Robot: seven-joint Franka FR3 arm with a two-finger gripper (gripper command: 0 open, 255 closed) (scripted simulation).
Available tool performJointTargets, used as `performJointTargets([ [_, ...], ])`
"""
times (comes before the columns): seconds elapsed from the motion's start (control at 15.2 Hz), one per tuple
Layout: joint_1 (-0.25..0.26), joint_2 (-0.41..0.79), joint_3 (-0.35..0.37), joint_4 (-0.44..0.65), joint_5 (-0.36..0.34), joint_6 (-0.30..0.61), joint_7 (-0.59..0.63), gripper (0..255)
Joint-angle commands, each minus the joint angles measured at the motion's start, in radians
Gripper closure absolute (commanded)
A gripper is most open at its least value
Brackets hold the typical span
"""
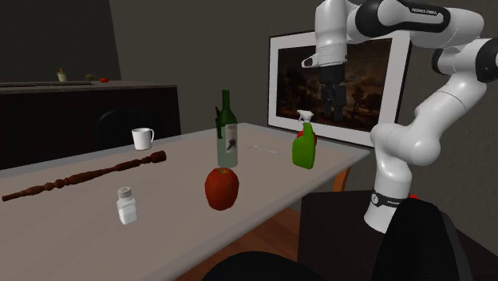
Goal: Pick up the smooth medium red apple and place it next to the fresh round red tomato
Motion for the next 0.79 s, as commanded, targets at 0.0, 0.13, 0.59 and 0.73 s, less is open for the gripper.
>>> performJointTargets([
  [0.0, 0.000, 0.000, 0.000, 0.000, 0.000, 0.000, 0.000, 0],
  [0.13, 0.000, 0.047, 0.026, 0.002, 0.010, 0.071, 0.027, 0],
  [0.59, -0.007, 0.240, 0.113, 0.051, 0.016, 0.301, 0.126, 0],
  [0.73, -0.012, 0.300, 0.137, 0.078, 0.008, 0.359, 0.157, 0],
])
